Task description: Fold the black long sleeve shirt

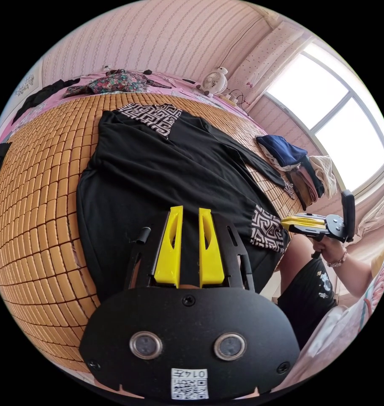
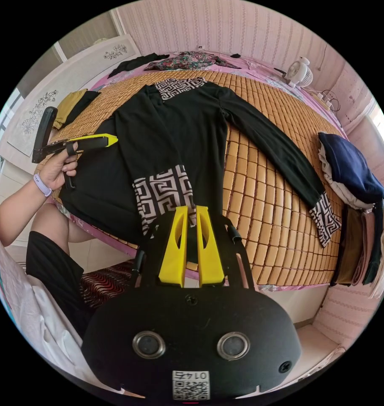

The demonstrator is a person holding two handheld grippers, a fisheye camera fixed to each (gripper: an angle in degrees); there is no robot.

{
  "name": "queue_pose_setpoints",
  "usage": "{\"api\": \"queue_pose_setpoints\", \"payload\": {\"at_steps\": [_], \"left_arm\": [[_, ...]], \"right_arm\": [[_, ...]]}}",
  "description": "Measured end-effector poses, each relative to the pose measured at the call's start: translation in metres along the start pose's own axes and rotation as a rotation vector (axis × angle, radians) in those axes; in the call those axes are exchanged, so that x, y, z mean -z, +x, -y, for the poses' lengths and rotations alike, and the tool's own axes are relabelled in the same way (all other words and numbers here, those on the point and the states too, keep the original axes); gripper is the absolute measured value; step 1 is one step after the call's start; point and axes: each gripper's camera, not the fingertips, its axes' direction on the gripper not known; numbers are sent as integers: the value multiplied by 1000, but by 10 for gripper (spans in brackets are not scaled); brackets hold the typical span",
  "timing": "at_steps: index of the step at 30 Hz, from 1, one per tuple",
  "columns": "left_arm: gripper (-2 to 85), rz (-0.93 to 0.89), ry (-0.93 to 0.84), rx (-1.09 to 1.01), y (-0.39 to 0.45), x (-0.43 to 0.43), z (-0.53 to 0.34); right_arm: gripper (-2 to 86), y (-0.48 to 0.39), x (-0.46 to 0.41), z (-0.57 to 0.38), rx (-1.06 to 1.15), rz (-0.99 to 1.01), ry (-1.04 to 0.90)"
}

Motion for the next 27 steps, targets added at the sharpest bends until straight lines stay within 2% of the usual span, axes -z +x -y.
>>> {"api": "queue_pose_setpoints", "payload": {"at_steps": [7, 11, 13, 19, 22, 27], "left_arm": [[26, 10, -26, 64, -13, -17, -10], [9, -11, -24, 62, -17, -16, -19], [7, 17, -21, 36, -12, -17, -24], [0, 63, -27, 26, -4, -22, -35], [-2, 63, -53, 18, 4, -19, -40], [-5, 48, -13, -134, 45, -3, -56]], "right_arm": [[33, -19, -5, 17, 115, 114, -4], [46, -36, -29, 5, 199, 74, -97], [52, -35, -25, -1, 220, 64, -50], [63, -18, -18, -3, 182, 111, -44], [68, -3, -3, -13, 114, 142, 44], [98, 71, 26, -36, -154, 38, 201]]}}
